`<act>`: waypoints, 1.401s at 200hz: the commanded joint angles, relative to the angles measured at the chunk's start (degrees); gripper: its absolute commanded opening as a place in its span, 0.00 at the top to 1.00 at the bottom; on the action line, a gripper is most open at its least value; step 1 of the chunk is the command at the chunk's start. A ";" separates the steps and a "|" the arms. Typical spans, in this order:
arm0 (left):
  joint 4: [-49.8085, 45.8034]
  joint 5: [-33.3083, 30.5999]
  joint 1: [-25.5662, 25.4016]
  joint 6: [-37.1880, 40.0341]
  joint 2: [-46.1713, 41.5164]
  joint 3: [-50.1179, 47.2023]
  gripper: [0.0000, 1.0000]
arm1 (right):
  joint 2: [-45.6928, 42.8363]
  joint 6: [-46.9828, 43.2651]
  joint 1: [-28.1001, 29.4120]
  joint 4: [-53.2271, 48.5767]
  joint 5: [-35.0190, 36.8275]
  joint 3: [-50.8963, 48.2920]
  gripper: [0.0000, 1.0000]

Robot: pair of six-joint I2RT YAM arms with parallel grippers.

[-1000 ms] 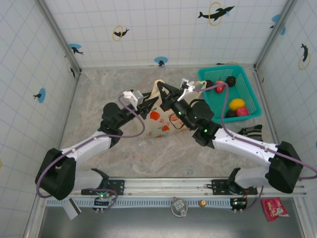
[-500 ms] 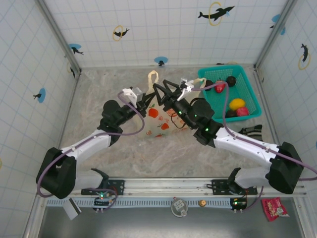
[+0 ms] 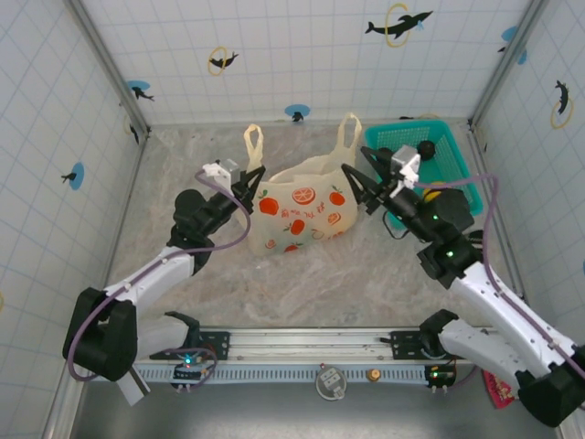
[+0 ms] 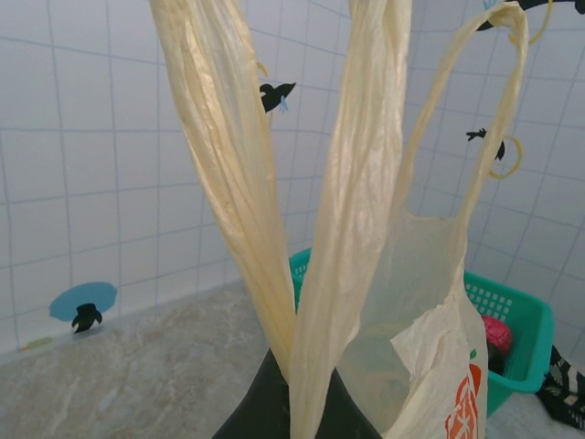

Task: Place the fake fruits into the plastic bag and tie a complex knot

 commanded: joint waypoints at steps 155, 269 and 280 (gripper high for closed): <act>6.73 14.60 2.36 -4.75 4.94 3.23 1.00 | 46.51 24.99 -15.25 41.71 -43.81 14.71 0.17; -9.69 10.85 3.21 -2.95 4.94 12.90 1.00 | 36.84 -7.49 -4.52 5.11 -7.23 17.42 1.00; -13.78 10.05 3.19 -2.87 5.60 15.89 1.00 | 34.74 -9.77 -2.05 3.10 1.03 16.21 1.00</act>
